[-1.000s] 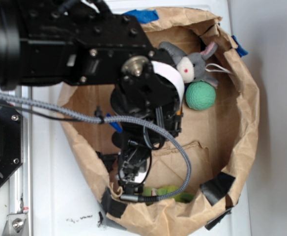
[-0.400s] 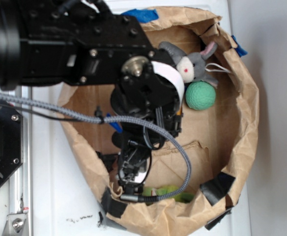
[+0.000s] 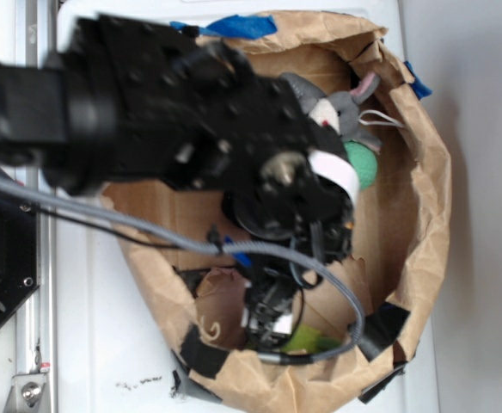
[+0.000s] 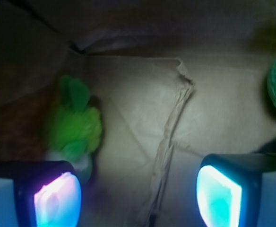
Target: Grab the green animal.
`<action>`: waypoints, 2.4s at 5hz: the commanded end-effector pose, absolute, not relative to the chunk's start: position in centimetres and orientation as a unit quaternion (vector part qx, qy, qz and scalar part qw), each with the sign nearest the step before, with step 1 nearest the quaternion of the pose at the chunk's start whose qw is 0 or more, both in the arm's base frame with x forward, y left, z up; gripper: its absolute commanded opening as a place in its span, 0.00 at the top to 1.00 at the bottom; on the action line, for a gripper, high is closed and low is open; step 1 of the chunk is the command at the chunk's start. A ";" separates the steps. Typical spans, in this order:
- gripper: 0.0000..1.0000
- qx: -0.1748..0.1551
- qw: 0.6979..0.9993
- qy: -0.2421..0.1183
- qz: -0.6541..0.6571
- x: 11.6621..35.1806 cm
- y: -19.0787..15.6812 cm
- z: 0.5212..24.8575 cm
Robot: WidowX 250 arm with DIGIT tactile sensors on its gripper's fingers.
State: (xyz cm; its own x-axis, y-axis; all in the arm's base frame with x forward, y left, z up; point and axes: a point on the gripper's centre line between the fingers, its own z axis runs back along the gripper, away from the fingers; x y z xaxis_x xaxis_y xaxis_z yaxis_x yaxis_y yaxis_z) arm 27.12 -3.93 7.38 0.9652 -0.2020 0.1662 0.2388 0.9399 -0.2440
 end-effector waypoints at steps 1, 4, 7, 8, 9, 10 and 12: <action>0.00 -0.165 0.972 -0.077 -0.148 27.8 -7.6 8.1; 0.00 -0.173 0.947 -0.095 -0.255 26.2 -10.2 5.0; 0.00 -0.242 0.865 -0.054 -0.437 25.7 -10.8 2.6; 0.24 -0.248 0.867 -0.054 -0.430 25.3 -11.1 2.6; 1.00 -0.240 0.874 -0.055 -0.419 25.2 -10.8 2.0; 1.00 -0.236 0.878 -0.054 -0.413 25.2 -10.5 1.7; 1.00 -0.212 0.901 -0.073 -0.371 25.7 -9.2 3.2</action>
State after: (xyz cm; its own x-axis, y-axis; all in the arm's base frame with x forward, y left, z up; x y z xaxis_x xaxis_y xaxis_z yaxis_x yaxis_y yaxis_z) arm 26.03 -9.23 3.04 0.7221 -0.6294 0.2871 0.6907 0.6331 -0.3494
